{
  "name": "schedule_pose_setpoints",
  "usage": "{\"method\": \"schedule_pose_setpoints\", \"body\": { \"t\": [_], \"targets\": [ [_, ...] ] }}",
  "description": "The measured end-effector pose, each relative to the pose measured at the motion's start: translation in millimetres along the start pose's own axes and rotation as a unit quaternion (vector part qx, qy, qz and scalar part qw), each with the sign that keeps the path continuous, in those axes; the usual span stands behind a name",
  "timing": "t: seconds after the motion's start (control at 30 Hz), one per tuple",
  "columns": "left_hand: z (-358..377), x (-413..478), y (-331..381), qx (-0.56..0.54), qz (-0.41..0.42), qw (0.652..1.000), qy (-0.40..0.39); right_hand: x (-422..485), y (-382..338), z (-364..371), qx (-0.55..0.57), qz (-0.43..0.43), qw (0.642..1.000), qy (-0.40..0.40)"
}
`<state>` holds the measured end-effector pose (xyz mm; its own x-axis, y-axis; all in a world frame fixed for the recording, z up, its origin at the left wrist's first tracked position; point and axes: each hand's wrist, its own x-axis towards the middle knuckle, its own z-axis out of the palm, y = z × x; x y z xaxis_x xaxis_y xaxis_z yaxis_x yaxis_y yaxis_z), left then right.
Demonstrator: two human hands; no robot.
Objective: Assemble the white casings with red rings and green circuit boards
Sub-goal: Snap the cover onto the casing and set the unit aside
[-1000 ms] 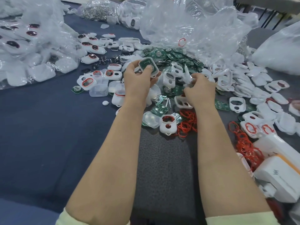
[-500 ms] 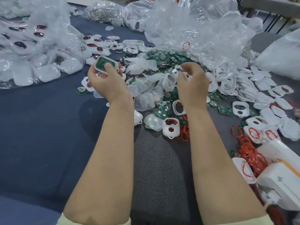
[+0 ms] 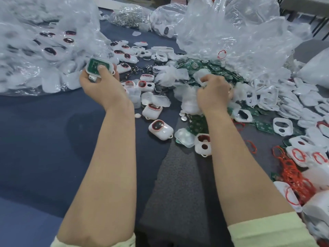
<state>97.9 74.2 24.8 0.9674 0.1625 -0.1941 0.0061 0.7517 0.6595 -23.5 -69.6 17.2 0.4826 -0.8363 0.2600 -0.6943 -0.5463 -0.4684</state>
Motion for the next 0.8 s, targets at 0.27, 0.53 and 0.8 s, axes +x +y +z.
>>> {"method": "schedule_pose_setpoints", "body": {
  "t": [0.27,0.53,0.8],
  "targets": [
    [10.3,-13.3,-5.7,0.017,-0.026,0.998,-0.049,-8.8,-12.9,-24.8,0.066,-0.08,0.974,-0.201],
    [44.5,-74.7,-46.8,0.092,-0.105,0.976,-0.166,-2.1,53.4,-39.4,0.078,0.077,0.984,0.14],
    [66.4,-109.8,-69.7,0.116,-0.172,0.943,-0.261,34.3,104.8,-37.3,-0.002,0.255,0.965,0.067]
  ]
}}
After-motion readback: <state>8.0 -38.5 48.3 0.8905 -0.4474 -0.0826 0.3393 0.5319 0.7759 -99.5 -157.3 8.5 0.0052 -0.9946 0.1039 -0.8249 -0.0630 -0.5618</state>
